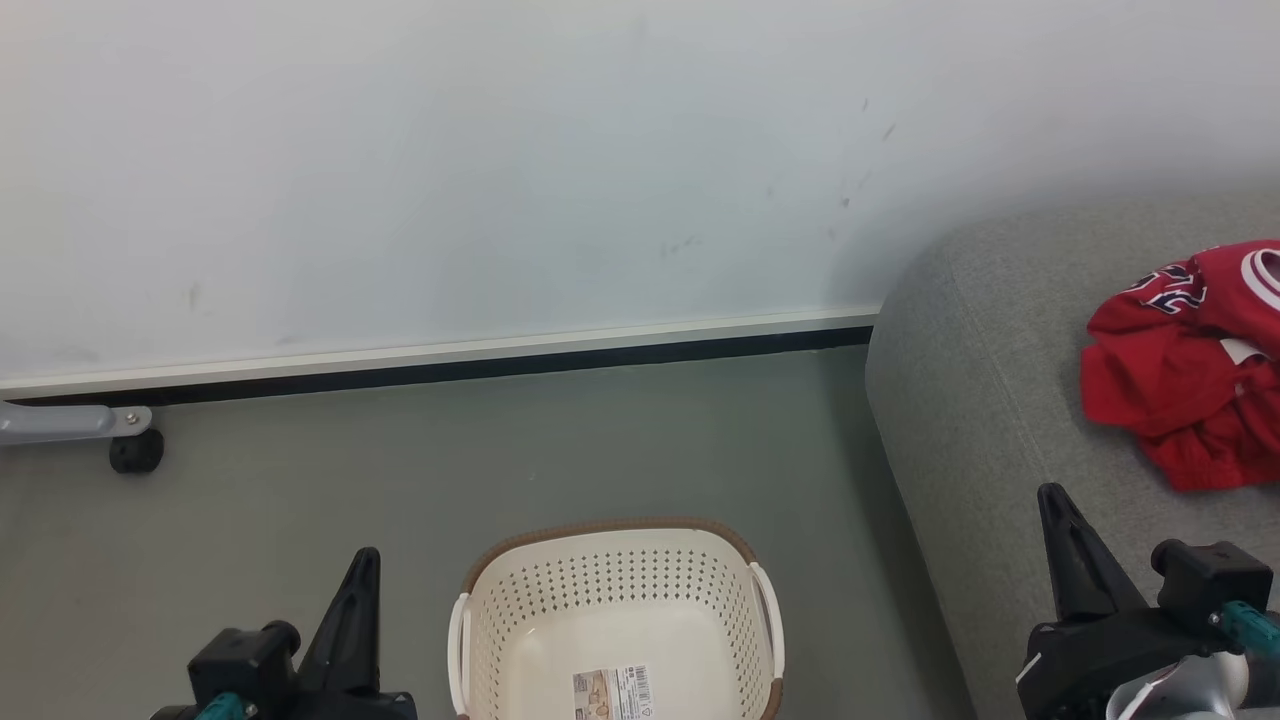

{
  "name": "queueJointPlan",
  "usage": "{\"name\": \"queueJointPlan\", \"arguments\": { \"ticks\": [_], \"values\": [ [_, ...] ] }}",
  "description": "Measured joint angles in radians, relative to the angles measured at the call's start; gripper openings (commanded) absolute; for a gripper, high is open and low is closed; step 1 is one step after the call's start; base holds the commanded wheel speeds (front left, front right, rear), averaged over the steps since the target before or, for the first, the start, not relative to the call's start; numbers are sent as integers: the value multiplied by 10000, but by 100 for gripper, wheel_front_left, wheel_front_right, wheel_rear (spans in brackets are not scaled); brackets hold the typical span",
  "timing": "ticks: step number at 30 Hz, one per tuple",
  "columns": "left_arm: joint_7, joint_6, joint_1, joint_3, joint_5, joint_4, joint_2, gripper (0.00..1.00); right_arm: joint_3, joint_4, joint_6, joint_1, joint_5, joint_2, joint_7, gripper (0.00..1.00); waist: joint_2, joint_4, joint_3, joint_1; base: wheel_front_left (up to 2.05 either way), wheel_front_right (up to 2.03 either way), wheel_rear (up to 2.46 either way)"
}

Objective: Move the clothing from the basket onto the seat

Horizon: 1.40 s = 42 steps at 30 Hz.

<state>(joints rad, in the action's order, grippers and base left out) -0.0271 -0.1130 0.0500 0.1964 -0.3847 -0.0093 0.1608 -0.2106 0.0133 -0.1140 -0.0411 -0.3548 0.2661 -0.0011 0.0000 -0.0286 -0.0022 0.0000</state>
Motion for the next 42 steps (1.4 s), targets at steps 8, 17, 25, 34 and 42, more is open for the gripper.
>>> {"name": "queueJointPlan", "arguments": {
  "ticks": [8, 17, 25, 34, 42],
  "values": [
    [171, 244, -28, -334, -1440, 305, -96, 0, 382, 291, 213, -10, -1542, -255, 136, 0, 0, 34, 6, 0, 0, 0, 0],
    [347, 439, -100, -619, -2625, 596, -226, 0, 721, 573, 439, -61, -2784, -466, 276, 0, 0, 62, 10, 0, 0, 0, 0],
    [493, 619, -251, -913, -3824, 874, -357, 0, 1062, 853, 631, -87, -4004, -690, 374, 0, 0, 90, 14, 0, 0, 0, 0],
    [621, 894, -408, -1227, -5110, 1220, -454, 0, 1436, 1151, 894, -119, -5336, -930, 531, 0, 0, 121, 19, 0, 0, 0, 0],
    [784, 1149, -528, -1542, -6414, 1547, -606, 0, 1812, 1461, 1152, -150, -6659, -1174, 631, 0, 0, 152, 23, 0, 0, 0, 0]
  ]
}}
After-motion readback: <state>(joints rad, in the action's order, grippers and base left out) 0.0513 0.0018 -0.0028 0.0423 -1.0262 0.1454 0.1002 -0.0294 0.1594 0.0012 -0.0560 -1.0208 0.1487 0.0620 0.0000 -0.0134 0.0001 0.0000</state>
